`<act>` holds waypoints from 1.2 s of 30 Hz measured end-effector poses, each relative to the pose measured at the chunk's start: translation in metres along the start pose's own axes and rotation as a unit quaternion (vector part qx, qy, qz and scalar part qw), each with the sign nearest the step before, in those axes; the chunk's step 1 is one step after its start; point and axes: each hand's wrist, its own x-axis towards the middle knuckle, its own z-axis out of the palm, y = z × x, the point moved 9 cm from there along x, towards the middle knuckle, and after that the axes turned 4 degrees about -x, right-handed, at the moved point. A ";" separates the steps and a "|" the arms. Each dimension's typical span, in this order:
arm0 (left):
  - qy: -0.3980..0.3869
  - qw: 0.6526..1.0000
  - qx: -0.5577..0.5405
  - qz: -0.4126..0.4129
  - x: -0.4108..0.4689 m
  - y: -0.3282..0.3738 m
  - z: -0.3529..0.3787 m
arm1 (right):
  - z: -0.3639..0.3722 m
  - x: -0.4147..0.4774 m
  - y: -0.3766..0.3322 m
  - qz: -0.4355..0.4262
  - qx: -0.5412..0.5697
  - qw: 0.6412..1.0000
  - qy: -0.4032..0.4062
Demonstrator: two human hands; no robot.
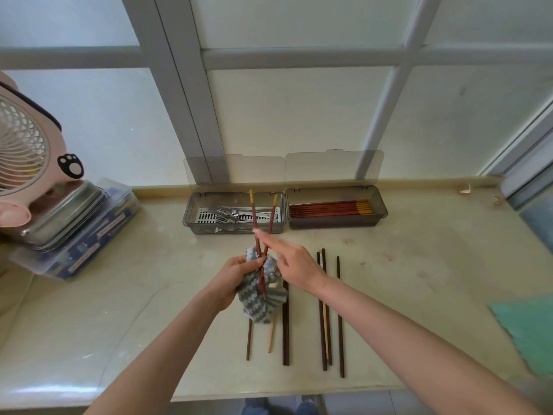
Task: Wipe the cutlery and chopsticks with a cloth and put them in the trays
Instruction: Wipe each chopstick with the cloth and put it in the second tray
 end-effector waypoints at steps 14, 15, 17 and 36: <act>-0.136 0.872 0.460 -0.094 -0.006 -0.014 -0.009 | -0.028 -0.010 0.104 0.368 0.393 0.842 0.044; -0.137 0.880 0.445 -0.089 -0.007 -0.013 -0.010 | -0.032 -0.011 0.104 0.366 0.376 0.850 0.043; -0.124 0.933 0.332 -0.065 -0.005 -0.008 -0.013 | -0.045 -0.014 0.110 0.373 0.379 0.843 0.077; 0.076 0.940 -0.309 0.126 0.020 0.037 -0.045 | -0.030 -0.048 0.115 0.435 0.442 0.729 0.290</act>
